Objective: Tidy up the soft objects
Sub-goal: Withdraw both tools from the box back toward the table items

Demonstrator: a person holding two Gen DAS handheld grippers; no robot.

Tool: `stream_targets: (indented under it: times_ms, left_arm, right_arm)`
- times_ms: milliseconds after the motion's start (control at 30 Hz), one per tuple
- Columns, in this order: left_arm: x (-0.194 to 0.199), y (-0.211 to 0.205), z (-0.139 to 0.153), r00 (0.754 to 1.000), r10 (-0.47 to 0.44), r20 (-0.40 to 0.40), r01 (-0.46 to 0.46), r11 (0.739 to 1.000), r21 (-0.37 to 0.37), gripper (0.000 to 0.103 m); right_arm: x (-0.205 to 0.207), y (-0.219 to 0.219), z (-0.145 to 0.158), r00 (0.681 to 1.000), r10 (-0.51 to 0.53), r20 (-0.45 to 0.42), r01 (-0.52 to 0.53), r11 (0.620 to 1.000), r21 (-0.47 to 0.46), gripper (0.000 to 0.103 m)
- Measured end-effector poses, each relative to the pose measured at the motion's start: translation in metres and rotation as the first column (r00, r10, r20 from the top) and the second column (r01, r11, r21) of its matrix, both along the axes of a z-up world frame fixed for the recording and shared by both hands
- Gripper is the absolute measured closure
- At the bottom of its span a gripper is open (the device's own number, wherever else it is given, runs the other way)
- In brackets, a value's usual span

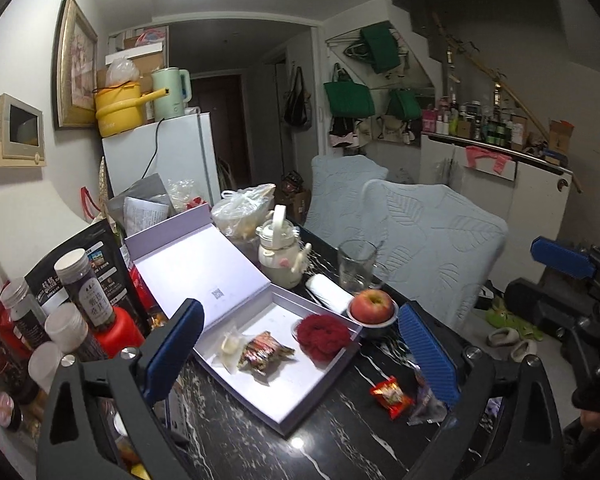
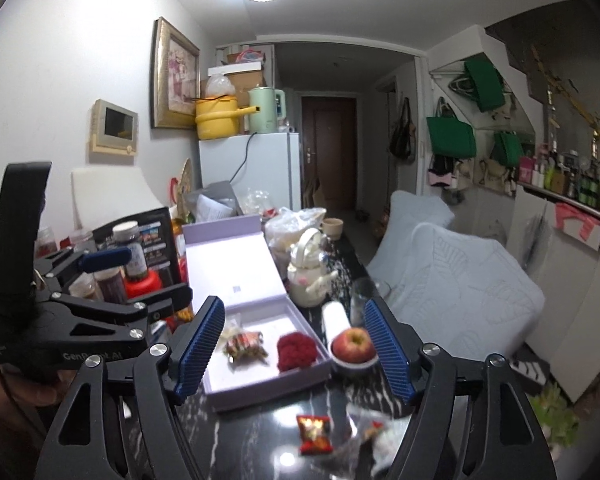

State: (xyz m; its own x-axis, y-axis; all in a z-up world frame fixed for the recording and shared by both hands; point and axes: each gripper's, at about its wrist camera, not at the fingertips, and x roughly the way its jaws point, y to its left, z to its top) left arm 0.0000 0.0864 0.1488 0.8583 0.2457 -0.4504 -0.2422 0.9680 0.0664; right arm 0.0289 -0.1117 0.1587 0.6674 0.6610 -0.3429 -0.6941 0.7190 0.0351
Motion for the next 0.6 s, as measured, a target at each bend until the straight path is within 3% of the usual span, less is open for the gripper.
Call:
stream_targets:
  times_ms: [333, 600]
  left_arm:
    - [-0.043, -0.032, -0.020, 0.997, -0.071, 0.003, 0.071, 0.997, -0.022, 0.003]
    - [-0.056, -0.048, -0.055, 0.988, -0.145, -0.052, 0.141, 0.987, -0.071, 0.004]
  right_arm:
    - [-0.043, -0.034, -0.036, 0.998, -0.036, -0.044, 0.035, 0.999, -0.019, 0.027]
    - [-0.066, -0.057, -0.072, 0.992, -0.078, -0.097, 0.075, 0.997, -0.035, 0.027]
